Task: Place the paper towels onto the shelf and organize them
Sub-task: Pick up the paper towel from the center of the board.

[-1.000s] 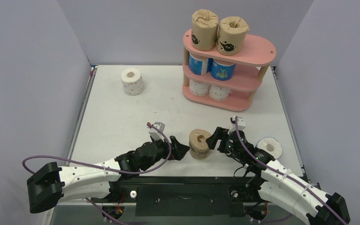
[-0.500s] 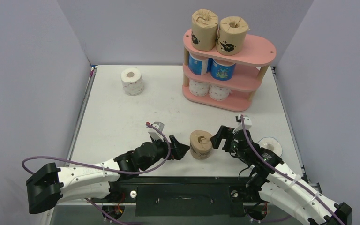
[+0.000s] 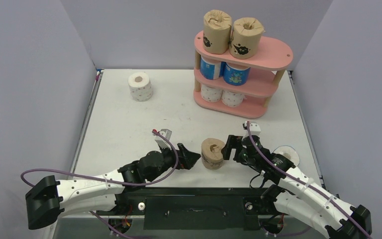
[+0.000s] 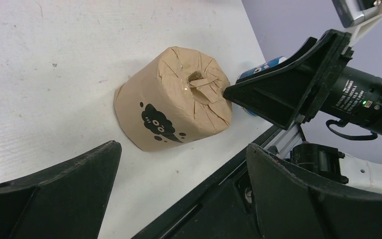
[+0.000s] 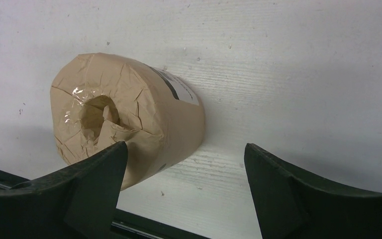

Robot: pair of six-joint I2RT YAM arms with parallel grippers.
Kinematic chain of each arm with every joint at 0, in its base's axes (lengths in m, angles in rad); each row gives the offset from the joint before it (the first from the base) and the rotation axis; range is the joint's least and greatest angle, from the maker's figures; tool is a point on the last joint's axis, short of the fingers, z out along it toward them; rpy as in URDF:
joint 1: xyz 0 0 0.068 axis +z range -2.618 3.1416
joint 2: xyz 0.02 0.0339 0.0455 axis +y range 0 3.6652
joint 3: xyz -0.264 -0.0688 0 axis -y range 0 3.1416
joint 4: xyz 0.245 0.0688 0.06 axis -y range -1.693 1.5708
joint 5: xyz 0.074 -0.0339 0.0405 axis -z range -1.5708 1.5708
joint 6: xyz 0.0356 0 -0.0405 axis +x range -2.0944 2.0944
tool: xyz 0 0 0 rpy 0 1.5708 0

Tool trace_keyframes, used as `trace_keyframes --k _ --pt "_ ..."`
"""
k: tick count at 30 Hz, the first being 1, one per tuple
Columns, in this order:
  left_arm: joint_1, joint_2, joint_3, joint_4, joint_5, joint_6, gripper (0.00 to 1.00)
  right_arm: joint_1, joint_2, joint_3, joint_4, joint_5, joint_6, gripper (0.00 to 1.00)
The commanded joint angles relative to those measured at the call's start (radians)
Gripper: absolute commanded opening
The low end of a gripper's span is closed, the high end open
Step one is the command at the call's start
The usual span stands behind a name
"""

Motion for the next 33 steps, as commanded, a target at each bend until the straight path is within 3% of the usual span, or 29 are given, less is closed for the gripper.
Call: trace_keyframes --k 1,13,33 --pt "0.0 -0.047 0.006 0.003 -0.022 0.011 0.97 0.028 0.02 0.046 0.029 -0.003 -0.012 0.83" --pt "0.0 -0.11 0.002 -0.034 -0.049 0.028 0.97 0.046 0.015 0.062 0.058 0.064 0.01 0.83" --pt "0.0 -0.074 0.005 -0.014 -0.035 0.022 0.97 0.042 0.209 0.031 0.11 0.064 -0.022 0.82"
